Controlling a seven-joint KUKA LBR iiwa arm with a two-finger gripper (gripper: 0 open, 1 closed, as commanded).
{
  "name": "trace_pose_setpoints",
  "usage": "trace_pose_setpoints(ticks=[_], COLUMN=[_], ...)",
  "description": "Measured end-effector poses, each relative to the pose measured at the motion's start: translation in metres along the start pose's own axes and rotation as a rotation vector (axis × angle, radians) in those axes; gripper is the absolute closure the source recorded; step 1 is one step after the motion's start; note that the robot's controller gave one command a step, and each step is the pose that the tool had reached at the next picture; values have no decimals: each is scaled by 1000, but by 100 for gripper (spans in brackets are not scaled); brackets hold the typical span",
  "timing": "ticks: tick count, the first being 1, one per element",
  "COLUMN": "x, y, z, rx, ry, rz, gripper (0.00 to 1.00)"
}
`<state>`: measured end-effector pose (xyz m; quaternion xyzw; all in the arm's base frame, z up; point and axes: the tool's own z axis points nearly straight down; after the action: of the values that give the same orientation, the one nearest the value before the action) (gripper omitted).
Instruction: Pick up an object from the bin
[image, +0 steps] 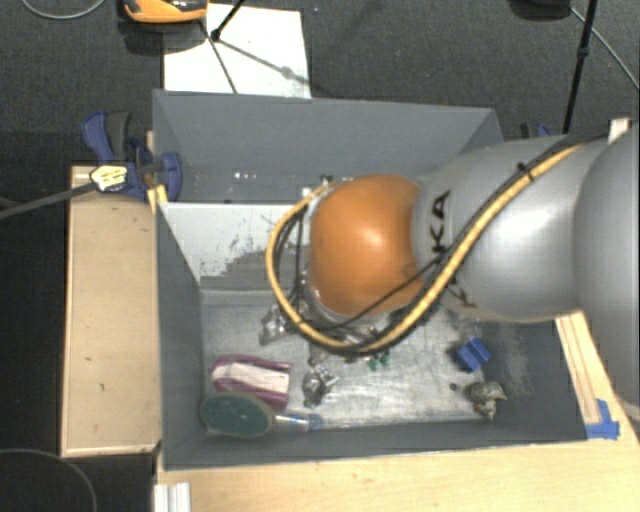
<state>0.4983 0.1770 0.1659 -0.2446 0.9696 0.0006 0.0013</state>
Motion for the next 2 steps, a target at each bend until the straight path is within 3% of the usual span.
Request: trace_pose_setpoints(ticks=[1, 2], x=[-23, 3], y=[15, -14], z=[75, 86], rx=[8, 9], ry=[-19, -46], rz=[-203, 114], gripper=[0, 0])
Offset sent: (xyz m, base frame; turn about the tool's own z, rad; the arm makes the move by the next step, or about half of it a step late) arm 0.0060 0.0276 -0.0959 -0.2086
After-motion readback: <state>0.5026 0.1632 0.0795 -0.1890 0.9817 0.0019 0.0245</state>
